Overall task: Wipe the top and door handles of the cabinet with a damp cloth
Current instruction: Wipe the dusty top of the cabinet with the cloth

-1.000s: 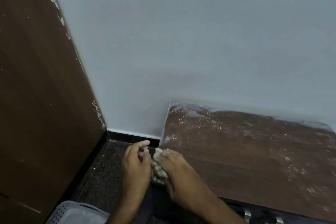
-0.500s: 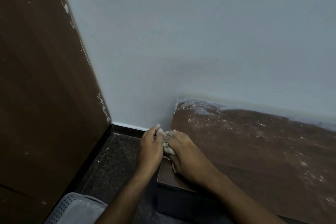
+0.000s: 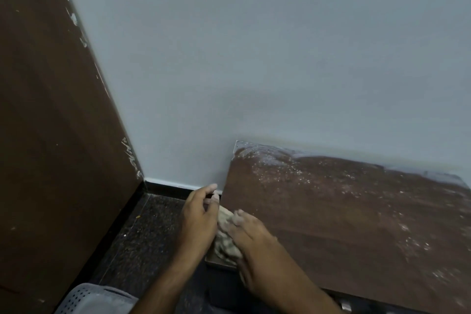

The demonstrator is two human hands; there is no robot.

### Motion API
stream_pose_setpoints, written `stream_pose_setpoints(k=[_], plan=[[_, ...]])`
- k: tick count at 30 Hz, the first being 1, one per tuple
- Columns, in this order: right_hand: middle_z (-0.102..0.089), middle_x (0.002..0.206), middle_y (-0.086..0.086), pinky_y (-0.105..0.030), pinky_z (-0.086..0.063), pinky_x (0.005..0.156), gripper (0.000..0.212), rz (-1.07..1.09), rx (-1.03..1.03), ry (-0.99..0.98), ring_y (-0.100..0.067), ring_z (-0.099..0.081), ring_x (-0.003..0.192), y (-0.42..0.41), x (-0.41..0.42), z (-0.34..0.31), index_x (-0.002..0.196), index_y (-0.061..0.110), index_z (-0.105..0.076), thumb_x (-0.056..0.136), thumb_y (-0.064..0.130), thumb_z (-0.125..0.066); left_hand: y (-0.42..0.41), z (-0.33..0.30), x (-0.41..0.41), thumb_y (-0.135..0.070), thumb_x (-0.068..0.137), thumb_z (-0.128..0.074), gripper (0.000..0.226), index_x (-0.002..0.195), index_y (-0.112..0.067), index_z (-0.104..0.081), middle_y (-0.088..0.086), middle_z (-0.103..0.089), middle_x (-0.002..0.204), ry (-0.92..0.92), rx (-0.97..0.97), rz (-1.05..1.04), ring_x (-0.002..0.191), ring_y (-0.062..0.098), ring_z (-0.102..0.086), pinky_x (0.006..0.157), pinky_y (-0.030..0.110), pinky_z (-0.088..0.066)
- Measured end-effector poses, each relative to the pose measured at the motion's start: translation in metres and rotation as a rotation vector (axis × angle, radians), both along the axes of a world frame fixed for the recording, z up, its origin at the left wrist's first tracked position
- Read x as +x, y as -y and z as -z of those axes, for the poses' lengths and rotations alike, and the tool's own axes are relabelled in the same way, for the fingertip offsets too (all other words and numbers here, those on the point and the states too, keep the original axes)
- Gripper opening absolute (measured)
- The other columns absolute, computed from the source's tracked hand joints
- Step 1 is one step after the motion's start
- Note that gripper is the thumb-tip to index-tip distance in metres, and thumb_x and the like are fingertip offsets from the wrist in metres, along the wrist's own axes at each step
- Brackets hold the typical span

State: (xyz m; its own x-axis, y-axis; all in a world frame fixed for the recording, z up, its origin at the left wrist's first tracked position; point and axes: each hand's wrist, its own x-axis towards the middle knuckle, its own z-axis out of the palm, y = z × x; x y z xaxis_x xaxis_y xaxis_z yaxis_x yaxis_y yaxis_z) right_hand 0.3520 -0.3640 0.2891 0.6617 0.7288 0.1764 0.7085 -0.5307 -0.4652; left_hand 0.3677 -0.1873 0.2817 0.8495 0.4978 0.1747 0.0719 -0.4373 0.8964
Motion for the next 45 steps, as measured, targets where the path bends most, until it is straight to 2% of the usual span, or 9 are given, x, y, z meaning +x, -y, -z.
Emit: stream_pose_setpoints(k=[4, 8, 13, 20, 28, 33, 37, 40, 45], plan=[[-0.055, 0.145, -0.002, -0.023, -0.025, 0.122, 0.046, 0.275, 0.064, -0.018, -0.022, -0.046, 0.14, 0.06, 0.027, -0.008, 0.139, 0.018, -0.058, 0.094, 0.007, -0.057, 0.014, 0.001, -0.005, -0.011, 0.09, -0.062, 0.026, 0.114, -0.02, -0.068, -0.009, -0.062, 0.114, 0.013, 0.148, 0.077, 0.107, 0.007, -0.056, 0.093, 0.016, -0.042], [-0.053, 0.142, -0.003, -0.036, -0.028, 0.121, 0.038, 0.48, 0.092, -0.018, -0.022, -0.041, 0.137, 0.039, 0.056, -0.015, 0.14, 0.019, -0.055, 0.102, 0.015, -0.051, 0.023, -0.008, -0.006, -0.007, 0.089, -0.061, 0.027, 0.114, -0.016, -0.068, -0.005, -0.063, 0.115, 0.024, 0.16, 0.063, 0.106, 0.013, -0.057, 0.096, 0.032, -0.047], [-0.054, 0.141, -0.002, -0.031, -0.031, 0.121, 0.048, 0.097, 0.043, -0.004, -0.02, -0.044, 0.136, -0.009, 0.016, -0.006, 0.137, 0.02, -0.056, 0.09, 0.014, -0.059, 0.018, -0.015, -0.001, -0.007, 0.092, -0.056, 0.029, 0.118, -0.016, -0.064, -0.003, -0.069, 0.113, -0.045, 0.017, 0.007, 0.1, 0.009, -0.062, 0.086, 0.022, -0.045], [-0.059, 0.128, -0.003, -0.03, -0.036, 0.111, 0.032, 0.536, 0.06, 0.006, -0.021, -0.048, 0.123, 0.046, 0.063, -0.013, 0.129, 0.017, -0.062, 0.099, 0.01, -0.054, 0.008, -0.011, -0.005, -0.02, 0.095, -0.057, 0.026, 0.121, -0.025, -0.061, -0.015, -0.065, 0.104, -0.093, -0.051, 0.062, 0.098, 0.001, -0.062, 0.078, 0.017, -0.045], [-0.05, 0.146, -0.008, -0.033, -0.026, 0.123, 0.056, 0.057, 0.042, -0.05, -0.019, -0.039, 0.141, -0.029, 0.02, -0.019, 0.146, 0.011, -0.048, 0.09, 0.012, -0.059, 0.014, -0.018, 0.002, -0.003, 0.096, -0.046, 0.031, 0.116, -0.014, -0.067, -0.002, -0.068, 0.113, -0.028, 0.14, 0.053, 0.102, 0.01, -0.06, 0.085, 0.016, -0.044], [-0.054, 0.14, 0.001, -0.027, -0.028, 0.119, 0.044, 0.419, 0.055, 0.024, -0.014, -0.042, 0.131, 0.041, 0.079, -0.027, 0.137, 0.019, -0.057, 0.095, 0.007, -0.057, 0.017, -0.011, 0.01, -0.007, 0.093, -0.055, 0.034, 0.127, -0.015, -0.058, -0.003, -0.061, 0.117, -0.036, 0.197, 0.053, 0.106, 0.013, -0.057, 0.09, 0.02, -0.04], [-0.051, 0.144, -0.002, -0.016, -0.012, 0.121, 0.044, 0.346, 0.042, 0.006, -0.021, -0.041, 0.14, 0.039, 0.056, -0.013, 0.142, 0.018, -0.051, 0.098, 0.013, -0.051, 0.024, -0.013, 0.033, -0.005, 0.091, -0.058, 0.033, 0.124, -0.008, -0.061, 0.008, -0.059, 0.119, -0.057, 0.203, 0.056, 0.106, 0.022, -0.057, 0.096, 0.026, -0.042], [-0.053, 0.148, -0.005, -0.029, -0.021, 0.123, 0.055, 0.189, -0.026, 0.03, -0.025, -0.043, 0.144, 0.034, 0.035, -0.004, 0.143, 0.014, -0.055, 0.088, 0.014, -0.057, 0.03, -0.014, 0.042, -0.005, 0.093, -0.055, 0.035, 0.127, -0.006, -0.059, 0.01, -0.058, 0.122, -0.046, 0.234, 0.036, 0.116, 0.025, -0.052, 0.103, 0.035, -0.04], [-0.045, 0.15, 0.0, -0.028, -0.018, 0.124, 0.047, 0.337, 0.025, 0.056, -0.019, -0.032, 0.146, 0.031, 0.085, -0.012, 0.148, 0.016, -0.045, 0.101, 0.014, -0.048, 0.025, -0.01, 0.041, -0.006, 0.095, -0.051, 0.034, 0.128, -0.009, -0.059, 0.002, -0.06, 0.12, -0.022, 0.221, 0.042, 0.114, 0.017, -0.053, 0.096, 0.023, -0.038]])
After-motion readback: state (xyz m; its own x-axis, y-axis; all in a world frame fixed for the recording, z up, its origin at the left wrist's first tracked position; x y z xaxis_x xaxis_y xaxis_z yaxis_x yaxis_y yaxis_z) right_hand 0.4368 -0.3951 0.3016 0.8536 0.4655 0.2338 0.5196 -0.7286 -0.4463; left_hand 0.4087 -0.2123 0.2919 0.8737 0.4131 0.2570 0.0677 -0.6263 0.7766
